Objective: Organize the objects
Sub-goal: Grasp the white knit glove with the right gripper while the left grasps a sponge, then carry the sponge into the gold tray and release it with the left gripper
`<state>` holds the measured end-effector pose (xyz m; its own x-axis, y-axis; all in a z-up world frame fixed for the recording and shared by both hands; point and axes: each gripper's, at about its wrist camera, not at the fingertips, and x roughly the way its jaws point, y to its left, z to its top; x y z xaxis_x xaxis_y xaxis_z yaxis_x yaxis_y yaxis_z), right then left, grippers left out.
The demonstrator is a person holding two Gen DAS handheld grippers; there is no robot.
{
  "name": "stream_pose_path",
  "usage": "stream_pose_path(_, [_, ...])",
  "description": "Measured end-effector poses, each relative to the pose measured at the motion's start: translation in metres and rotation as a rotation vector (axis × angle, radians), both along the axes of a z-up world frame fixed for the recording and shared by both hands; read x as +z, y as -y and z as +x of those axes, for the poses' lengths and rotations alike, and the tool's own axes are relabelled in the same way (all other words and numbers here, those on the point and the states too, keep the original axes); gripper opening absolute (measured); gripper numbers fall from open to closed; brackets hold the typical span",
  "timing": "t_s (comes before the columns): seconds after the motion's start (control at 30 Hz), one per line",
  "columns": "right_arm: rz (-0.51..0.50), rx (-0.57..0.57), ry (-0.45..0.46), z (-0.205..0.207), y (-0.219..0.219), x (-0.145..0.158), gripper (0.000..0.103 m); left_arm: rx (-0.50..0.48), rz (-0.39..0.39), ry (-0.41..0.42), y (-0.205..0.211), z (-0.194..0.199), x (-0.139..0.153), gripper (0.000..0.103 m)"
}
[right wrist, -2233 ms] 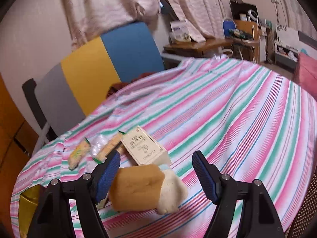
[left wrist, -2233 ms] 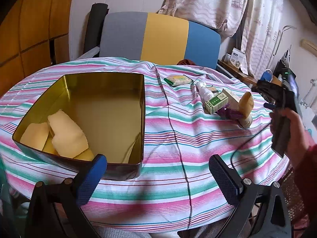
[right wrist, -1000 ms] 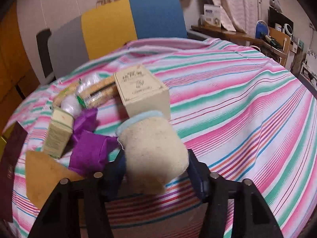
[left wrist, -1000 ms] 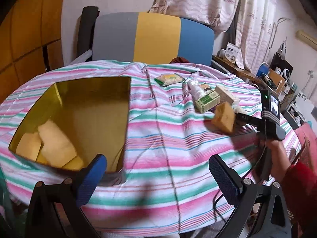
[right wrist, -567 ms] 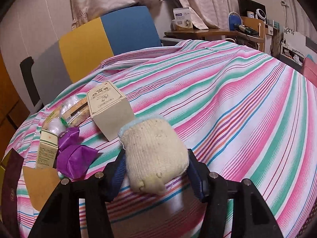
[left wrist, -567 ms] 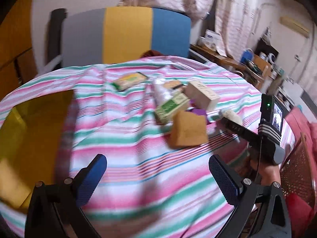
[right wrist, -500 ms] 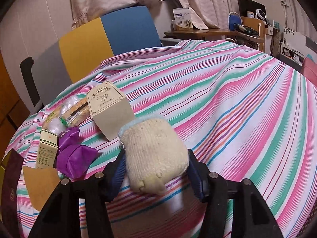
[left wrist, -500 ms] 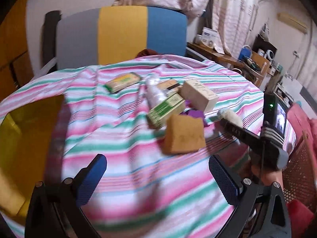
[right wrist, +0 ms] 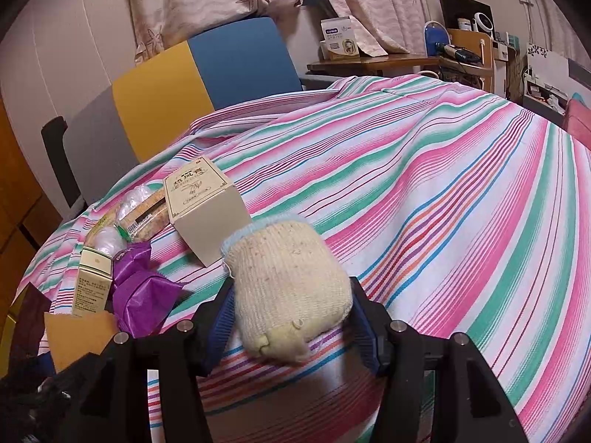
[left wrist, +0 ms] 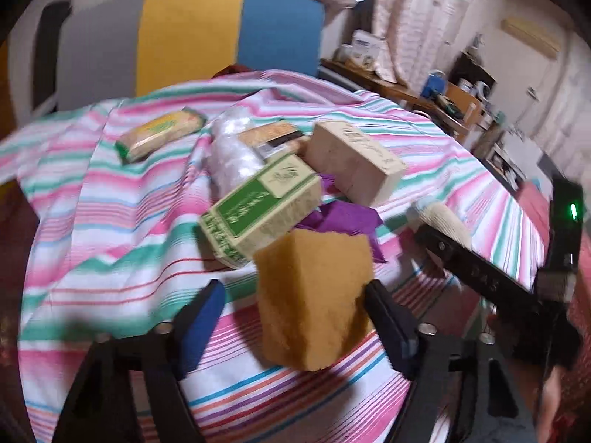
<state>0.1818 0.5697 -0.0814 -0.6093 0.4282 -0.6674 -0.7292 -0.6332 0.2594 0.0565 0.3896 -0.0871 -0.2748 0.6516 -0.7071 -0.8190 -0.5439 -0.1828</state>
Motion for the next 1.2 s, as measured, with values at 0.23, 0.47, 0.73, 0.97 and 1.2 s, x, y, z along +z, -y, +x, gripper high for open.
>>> stream_pose_path(0.23, [0.008, -0.002, 0.007, 0.0, 0.002, 0.001, 0.058, -0.076, 0.026, -0.074, 0.01, 0.019, 0.0, 0.048])
stream_pose_path(0.47, [0.02, -0.005, 0.01, -0.001, 0.003, 0.001, 0.058, -0.054, 0.001, -0.124, 0.029, 0.038, -0.007, 0.036])
stream_pose_path(0.73, [0.031, -0.007, 0.024, -0.002, 0.005, 0.001, 0.058, 0.01, 0.04, -0.052, 0.058, 0.027, -0.004, 0.031])
stream_pose_path(0.97, [0.053, -0.015, 0.049, -0.005, 0.008, 0.002, 0.058, 0.061, 0.088, -0.03, 0.093, 0.033, 0.009, 0.031])
stream_pose_path(1.2, [0.08, -0.037, 0.052, -0.002, 0.01, 0.005, 0.058, 0.078, 0.121, -0.039, 0.13, 0.042, 0.028, 0.031])
